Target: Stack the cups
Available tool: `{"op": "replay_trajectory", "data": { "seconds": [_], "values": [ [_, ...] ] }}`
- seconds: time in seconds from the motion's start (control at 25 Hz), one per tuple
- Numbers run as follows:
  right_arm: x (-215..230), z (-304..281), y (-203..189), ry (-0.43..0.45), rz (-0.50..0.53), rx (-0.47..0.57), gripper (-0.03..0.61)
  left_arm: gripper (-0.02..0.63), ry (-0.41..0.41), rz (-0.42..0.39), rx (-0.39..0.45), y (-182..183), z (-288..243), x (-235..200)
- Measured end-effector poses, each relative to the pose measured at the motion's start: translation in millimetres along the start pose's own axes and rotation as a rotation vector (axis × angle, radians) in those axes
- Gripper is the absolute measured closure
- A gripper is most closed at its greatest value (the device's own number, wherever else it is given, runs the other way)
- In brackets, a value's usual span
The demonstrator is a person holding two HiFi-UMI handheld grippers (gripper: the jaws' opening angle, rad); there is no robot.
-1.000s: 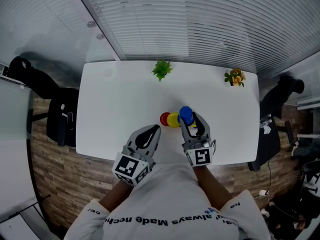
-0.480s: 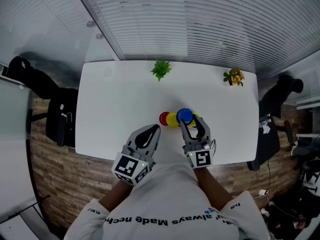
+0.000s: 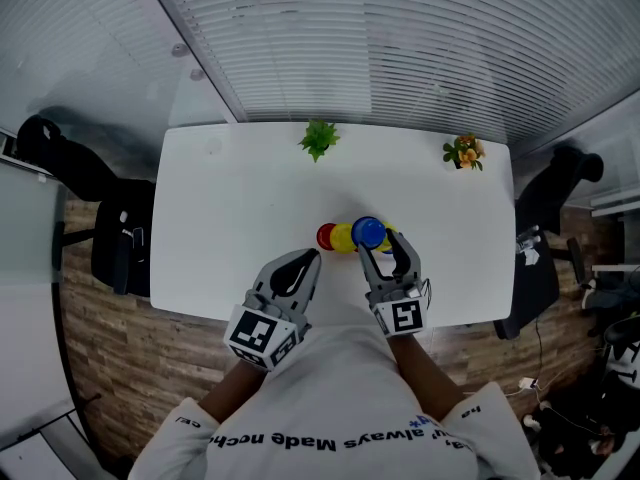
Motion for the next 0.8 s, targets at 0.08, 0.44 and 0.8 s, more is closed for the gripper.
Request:
{"op": "replay_trajectory", "data": {
  "seconds": [0.08,0.44,0.8],
  "values": [
    [-1,0,1,0.003,0.001,0.001,0.337,0.584,0.0,-0.002,-0.001,1,1,0],
    [0,16,20,0.021,-0.01,-0.048,0.355,0.584,0.001,-0.014,0.017,2,4,4],
    [5,36,47,0.05,-0.045,-0.157,0.405,0.584,-0.002,-0.063,0.052,9,6,13]
  ]
}}
Point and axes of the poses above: the fingertips, and each gripper's own axes: z backward along the fingers, x to its right, y out of its top, the point moved 4 cm from there along z, backward along the fingers, and after that the axes turned 4 degrees about -z, right-handed, at the moved point
